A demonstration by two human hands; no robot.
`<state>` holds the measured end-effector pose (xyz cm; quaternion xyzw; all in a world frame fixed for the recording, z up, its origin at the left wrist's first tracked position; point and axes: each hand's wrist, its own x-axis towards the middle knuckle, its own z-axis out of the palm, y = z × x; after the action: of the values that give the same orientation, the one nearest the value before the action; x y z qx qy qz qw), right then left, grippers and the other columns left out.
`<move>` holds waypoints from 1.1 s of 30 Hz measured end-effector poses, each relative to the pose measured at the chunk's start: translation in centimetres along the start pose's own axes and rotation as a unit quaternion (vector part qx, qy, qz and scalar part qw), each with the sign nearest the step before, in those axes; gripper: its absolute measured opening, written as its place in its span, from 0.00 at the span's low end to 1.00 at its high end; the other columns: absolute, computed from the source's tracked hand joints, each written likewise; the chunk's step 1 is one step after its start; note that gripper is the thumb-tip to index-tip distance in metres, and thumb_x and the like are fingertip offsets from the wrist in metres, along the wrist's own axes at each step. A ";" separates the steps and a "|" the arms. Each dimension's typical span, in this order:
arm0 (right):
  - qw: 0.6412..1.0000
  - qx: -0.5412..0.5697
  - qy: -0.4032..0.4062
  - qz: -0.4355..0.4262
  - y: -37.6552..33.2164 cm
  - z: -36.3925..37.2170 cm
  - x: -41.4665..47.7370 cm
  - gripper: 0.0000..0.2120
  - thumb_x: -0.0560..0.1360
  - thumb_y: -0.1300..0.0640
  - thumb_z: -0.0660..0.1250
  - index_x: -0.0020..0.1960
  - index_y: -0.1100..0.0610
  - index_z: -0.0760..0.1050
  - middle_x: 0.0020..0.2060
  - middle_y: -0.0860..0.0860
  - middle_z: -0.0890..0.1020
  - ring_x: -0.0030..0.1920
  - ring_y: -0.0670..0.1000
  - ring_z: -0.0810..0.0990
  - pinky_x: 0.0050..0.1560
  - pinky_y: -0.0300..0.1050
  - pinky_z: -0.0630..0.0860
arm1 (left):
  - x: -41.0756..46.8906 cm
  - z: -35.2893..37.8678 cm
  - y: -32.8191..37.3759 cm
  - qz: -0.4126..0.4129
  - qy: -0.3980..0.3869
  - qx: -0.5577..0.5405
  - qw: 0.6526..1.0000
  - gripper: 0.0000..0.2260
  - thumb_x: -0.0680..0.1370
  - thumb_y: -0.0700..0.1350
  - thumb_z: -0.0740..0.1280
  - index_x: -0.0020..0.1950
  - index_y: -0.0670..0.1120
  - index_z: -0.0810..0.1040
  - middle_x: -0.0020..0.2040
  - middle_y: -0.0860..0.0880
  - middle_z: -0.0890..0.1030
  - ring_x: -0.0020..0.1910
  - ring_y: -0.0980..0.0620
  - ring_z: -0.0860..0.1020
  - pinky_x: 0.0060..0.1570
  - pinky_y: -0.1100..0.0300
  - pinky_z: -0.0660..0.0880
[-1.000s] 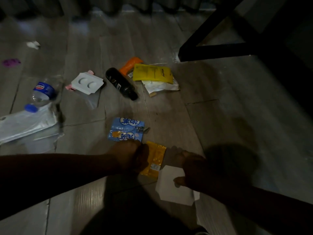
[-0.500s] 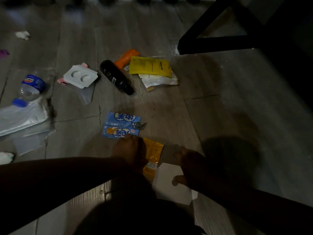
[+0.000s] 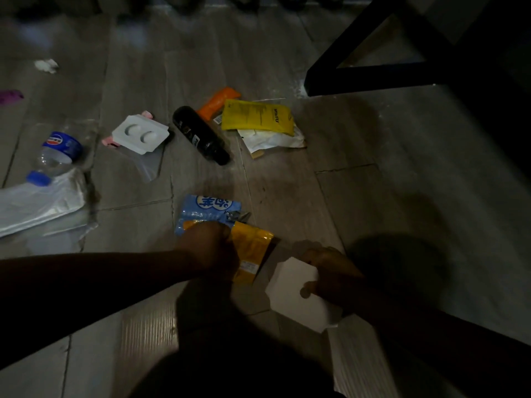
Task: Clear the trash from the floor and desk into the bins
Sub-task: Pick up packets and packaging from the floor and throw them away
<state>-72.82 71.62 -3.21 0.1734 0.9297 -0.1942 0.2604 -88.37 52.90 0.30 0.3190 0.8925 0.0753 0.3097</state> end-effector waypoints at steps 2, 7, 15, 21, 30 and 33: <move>1.000 0.007 0.019 -0.003 0.0 -0.8 0.5 0.30 0.73 0.52 0.70 0.72 0.51 0.63 0.68 0.49 0.70 0.67 0.52 0.67 0.67 0.47 0.64 | 0.9 -0.8 -1.6 0.001 0.030 0.005 1.000 0.10 0.74 0.47 0.70 0.51 0.43 0.80 0.51 0.46 0.80 0.48 0.50 0.77 0.49 0.60 0.70; 0.993 0.064 0.099 0.015 -0.4 -3.6 2.7 0.29 0.71 0.56 0.72 0.70 0.50 0.67 0.65 0.49 0.73 0.64 0.52 0.70 0.65 0.47 0.67 | 4.9 -1.5 -5.3 -0.043 0.063 0.103 0.992 0.19 0.67 0.62 0.66 0.48 0.51 0.78 0.48 0.48 0.76 0.51 0.45 0.74 0.50 0.52 0.73; 0.979 0.154 0.135 0.017 -0.4 -7.2 8.9 0.06 0.72 0.60 0.69 0.48 0.53 0.77 0.46 0.49 0.80 0.49 0.50 0.78 0.48 0.44 0.74 | 6.9 -0.9 -4.7 -0.061 0.066 0.060 0.994 0.39 0.66 0.65 0.71 0.71 0.51 0.63 0.69 0.45 0.65 0.66 0.43 0.66 0.64 0.43 0.67; 0.938 0.284 0.198 -0.018 -1.4 -11.7 12.6 0.07 0.74 0.61 0.69 0.38 0.54 0.75 0.34 0.48 0.78 0.37 0.46 0.75 0.33 0.28 0.69 | 8.4 -0.8 -5.9 -0.049 0.047 0.085 0.994 0.37 0.66 0.64 0.71 0.71 0.53 0.63 0.67 0.46 0.64 0.65 0.44 0.64 0.64 0.48 0.66; 0.921 0.302 0.244 0.003 -4.1 -17.3 21.3 0.11 0.76 0.56 0.66 0.52 0.62 0.78 0.49 0.58 0.81 0.46 0.52 0.77 0.48 0.50 0.75 | 9.9 -1.4 -6.8 -0.080 0.013 0.055 0.995 0.36 0.65 0.63 0.72 0.69 0.56 0.64 0.69 0.48 0.64 0.67 0.45 0.63 0.66 0.45 0.63; 0.916 0.304 0.256 0.052 -4.0 -17.2 24.3 0.14 0.75 0.53 0.68 0.56 0.60 0.76 0.53 0.57 0.80 0.48 0.52 0.76 0.49 0.50 0.74 | 10.1 -1.3 -6.8 -0.081 0.016 0.053 0.995 0.35 0.67 0.62 0.71 0.71 0.56 0.63 0.70 0.48 0.63 0.68 0.45 0.62 0.67 0.44 0.61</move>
<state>-101.24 81.36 -1.95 0.3364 0.8502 -0.4028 -0.0419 -98.84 53.87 -6.08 0.2604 0.9230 0.0079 0.2832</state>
